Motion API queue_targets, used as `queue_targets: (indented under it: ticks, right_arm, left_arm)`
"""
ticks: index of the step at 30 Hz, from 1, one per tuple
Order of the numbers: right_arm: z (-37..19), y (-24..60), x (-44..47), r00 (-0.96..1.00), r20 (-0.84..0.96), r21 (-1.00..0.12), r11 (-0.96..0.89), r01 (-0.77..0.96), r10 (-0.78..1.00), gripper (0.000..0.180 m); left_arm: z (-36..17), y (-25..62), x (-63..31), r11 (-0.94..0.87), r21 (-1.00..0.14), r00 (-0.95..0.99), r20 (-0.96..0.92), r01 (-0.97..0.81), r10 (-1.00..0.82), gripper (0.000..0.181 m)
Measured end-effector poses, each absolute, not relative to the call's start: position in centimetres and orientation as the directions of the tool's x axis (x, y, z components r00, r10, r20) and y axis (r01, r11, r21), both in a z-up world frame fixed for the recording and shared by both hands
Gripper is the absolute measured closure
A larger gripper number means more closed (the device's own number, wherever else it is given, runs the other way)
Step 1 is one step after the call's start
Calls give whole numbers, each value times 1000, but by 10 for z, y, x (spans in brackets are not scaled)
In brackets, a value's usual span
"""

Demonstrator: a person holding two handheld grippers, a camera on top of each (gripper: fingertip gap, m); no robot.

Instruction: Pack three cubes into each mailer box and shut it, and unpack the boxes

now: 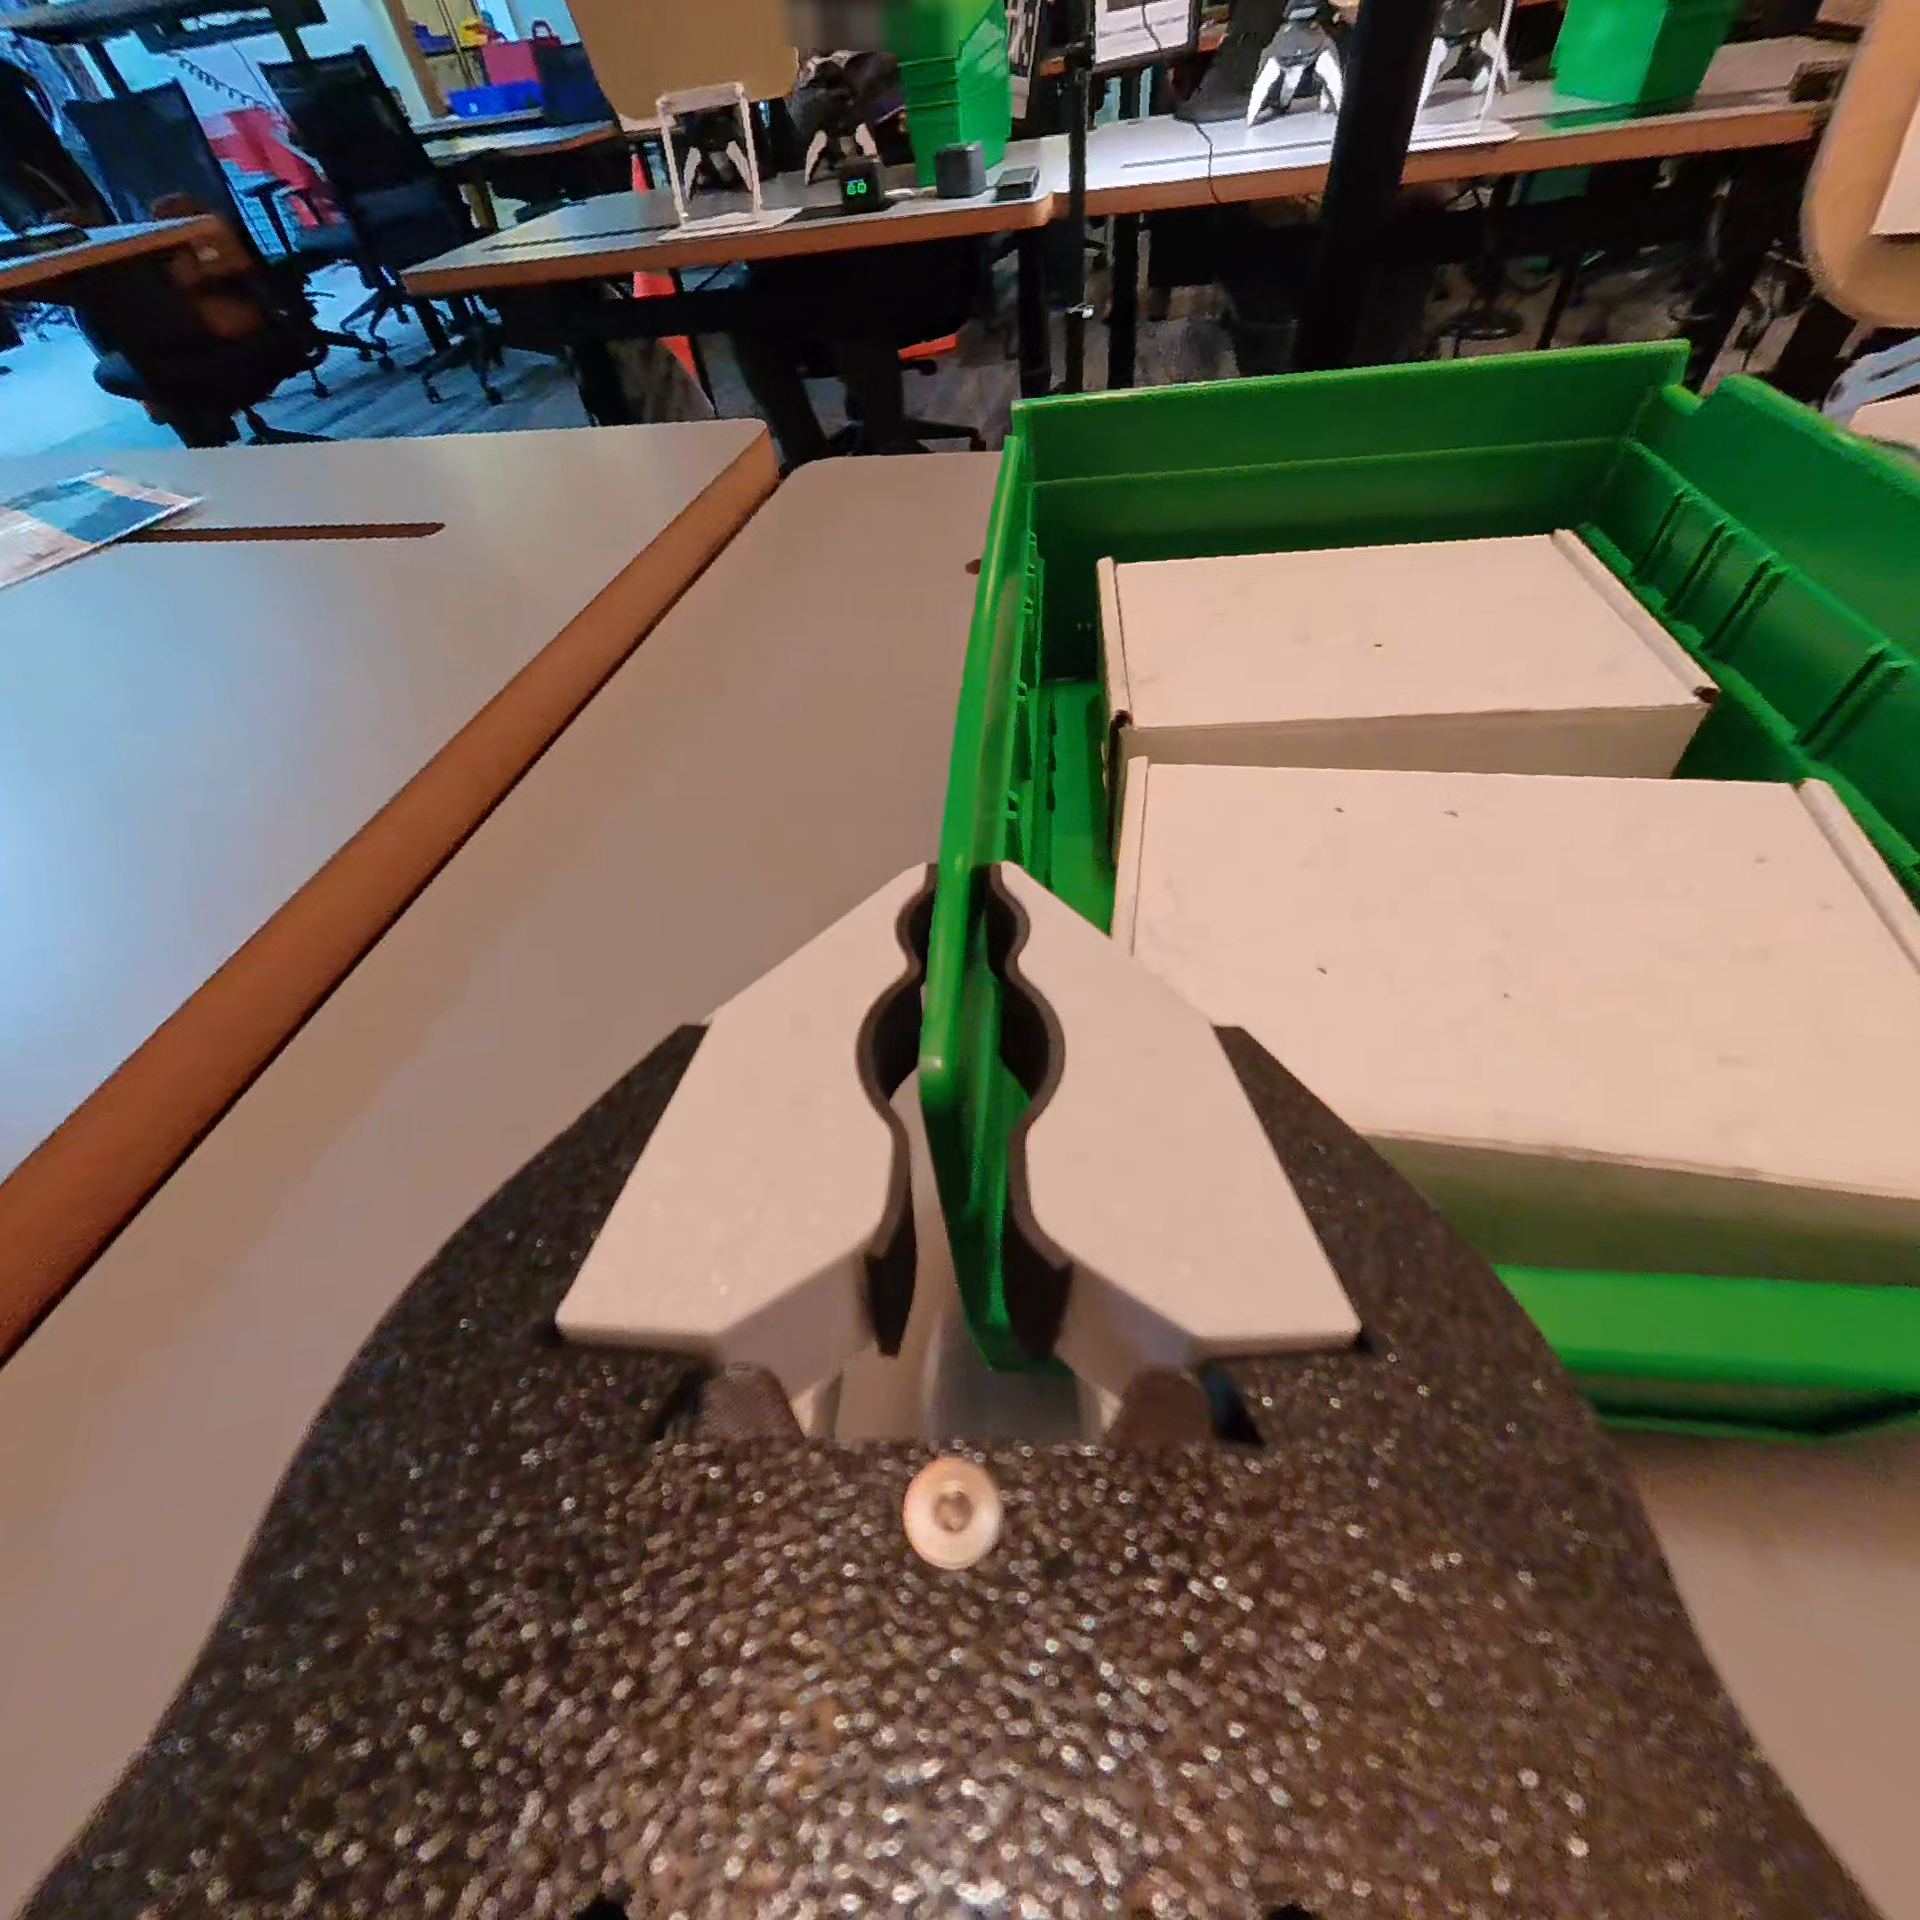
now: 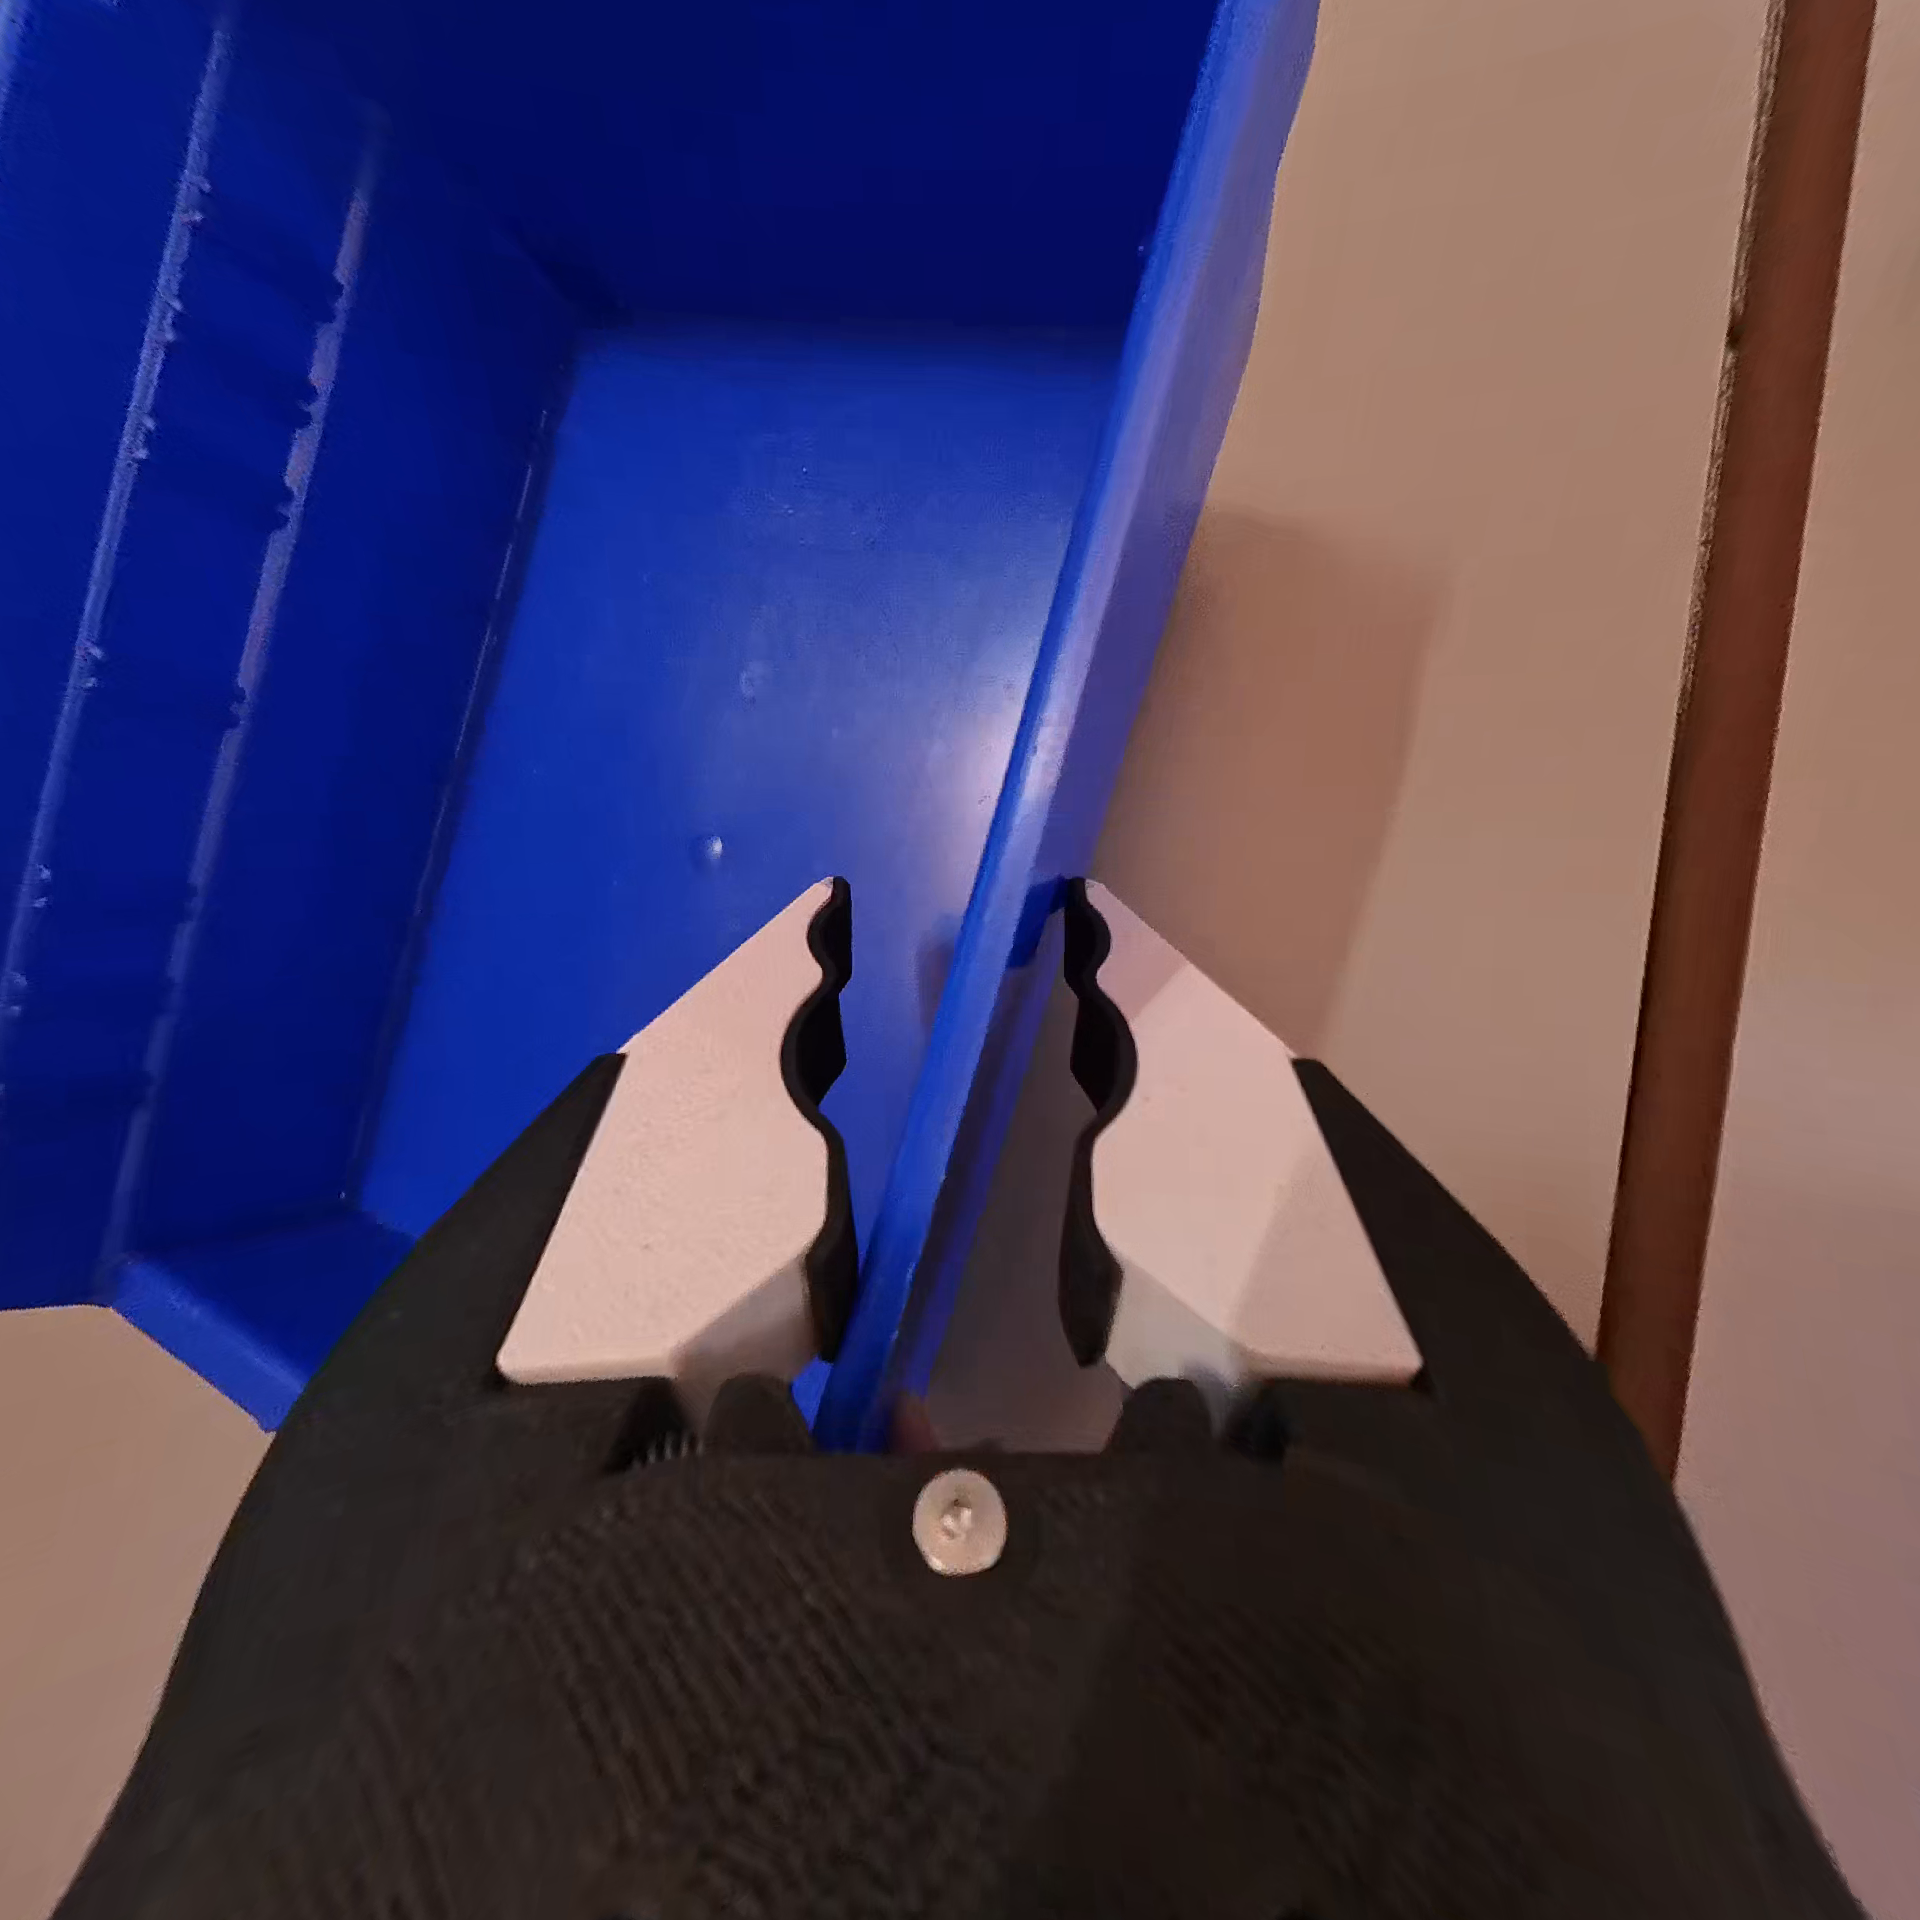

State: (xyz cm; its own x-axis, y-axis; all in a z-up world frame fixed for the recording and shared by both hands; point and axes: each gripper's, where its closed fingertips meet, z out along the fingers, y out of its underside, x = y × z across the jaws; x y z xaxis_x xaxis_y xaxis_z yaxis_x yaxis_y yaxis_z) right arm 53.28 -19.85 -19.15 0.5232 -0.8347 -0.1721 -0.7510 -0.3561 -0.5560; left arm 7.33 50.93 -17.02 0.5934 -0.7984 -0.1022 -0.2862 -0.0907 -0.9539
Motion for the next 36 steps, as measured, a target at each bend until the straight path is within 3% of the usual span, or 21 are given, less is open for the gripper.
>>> queue_targets:
  ticks: [15, 16, 17, 19, 20, 21, 23, 26, 28, 31, 36]
  right_arm:
    - [-237, -196, 591, 671, -144, -490, -537, -687, -727, 137]
    - [-238, -201, 592, 680, -100, -478, -564, -673, -726, 129]
    - [-239, -210, 594, 686, -19, -458, -604, -653, -727, 106]
    - [-229, -228, 598, 697, 172, -423, -691, -586, -696, 63]
    - [-217, -231, 600, 685, 244, -450, -706, -547, -686, 59]
    - [-201, -228, 598, 677, 279, -492, -706, -509, -682, 63]
    - [-171, -219, 581, 686, 285, -566, -696, -443, -669, 54]
    - [-124, -187, 539, 727, 229, -705, -625, -335, -648, 54]
    - [-104, -157, 496, 795, 152, -785, -561, -264, -587, 54]
    - [-91, -123, 430, 866, 71, -867, -459, -192, -495, 54]
    - [-111, -112, 342, 901, 0, -916, -362, -174, -434, 55]
  left_arm:
    - [-173, 522, 83, -74, -934, 550, -141, -350, -823, 174]
    - [-173, 522, 82, -69, -925, 540, -157, -373, -827, 173]
    - [-173, 521, 82, -51, -911, 523, -188, -409, -831, 170]
    - [-158, 517, 85, 47, -885, 465, -287, -463, -838, 136]
    - [-144, 513, 89, 114, -867, 420, -346, -486, -839, 129]
    - [-130, 505, 95, 192, -842, 350, -402, -504, -846, 123]
    - [-109, 481, 114, 353, -769, 136, -489, -533, -862, 114]
    - [-124, 436, 132, 549, -572, -319, -458, -609, -830, 86]
    - [-140, 431, 143, 660, -424, -504, -429, -620, -750, 71]
    - [-168, 426, 151, 737, -280, -678, -288, -615, -676, 57]
    - [-195, 425, 155, 823, -151, -806, -168, -548, -568, 60]
